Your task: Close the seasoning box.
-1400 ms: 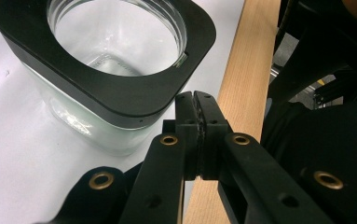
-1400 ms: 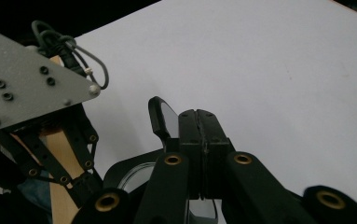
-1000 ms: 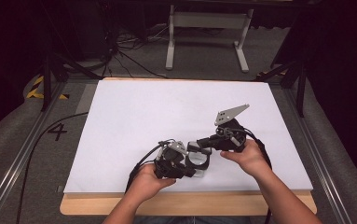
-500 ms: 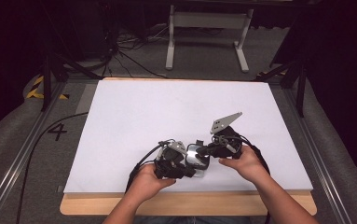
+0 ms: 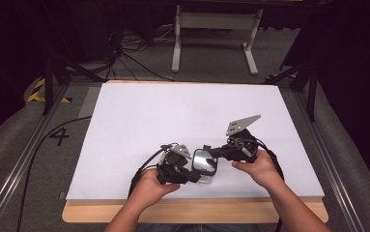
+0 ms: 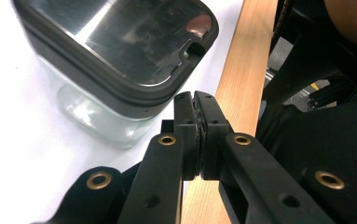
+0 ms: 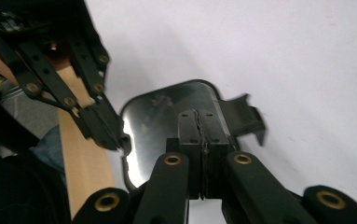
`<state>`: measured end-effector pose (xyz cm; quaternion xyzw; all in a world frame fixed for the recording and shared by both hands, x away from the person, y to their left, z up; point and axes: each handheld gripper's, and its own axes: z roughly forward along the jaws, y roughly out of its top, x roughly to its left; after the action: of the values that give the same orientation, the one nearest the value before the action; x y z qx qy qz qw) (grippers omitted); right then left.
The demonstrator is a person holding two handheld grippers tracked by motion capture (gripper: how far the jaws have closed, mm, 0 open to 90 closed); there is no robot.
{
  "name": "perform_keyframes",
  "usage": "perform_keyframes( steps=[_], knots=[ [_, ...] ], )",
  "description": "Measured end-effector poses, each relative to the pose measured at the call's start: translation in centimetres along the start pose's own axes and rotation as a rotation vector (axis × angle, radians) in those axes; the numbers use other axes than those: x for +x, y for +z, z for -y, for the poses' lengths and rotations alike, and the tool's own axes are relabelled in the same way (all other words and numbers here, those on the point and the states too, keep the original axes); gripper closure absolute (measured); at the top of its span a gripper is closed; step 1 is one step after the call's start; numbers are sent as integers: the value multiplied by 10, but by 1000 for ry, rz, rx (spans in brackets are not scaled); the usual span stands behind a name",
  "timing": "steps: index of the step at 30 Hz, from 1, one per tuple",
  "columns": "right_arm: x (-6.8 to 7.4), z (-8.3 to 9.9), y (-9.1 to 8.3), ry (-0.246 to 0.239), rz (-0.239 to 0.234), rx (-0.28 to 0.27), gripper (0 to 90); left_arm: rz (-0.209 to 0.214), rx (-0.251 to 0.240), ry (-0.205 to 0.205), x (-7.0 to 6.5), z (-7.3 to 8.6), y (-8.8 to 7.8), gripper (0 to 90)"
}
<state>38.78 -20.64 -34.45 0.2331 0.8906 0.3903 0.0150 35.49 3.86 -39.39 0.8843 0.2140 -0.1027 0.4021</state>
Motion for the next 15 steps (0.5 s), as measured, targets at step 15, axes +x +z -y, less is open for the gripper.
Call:
perform_keyframes(
  steps=[15],
  knots=[
    [-39,32,-60,120,192,-128,894,-221,-161,-56,19,17,-72,817]
  ],
)
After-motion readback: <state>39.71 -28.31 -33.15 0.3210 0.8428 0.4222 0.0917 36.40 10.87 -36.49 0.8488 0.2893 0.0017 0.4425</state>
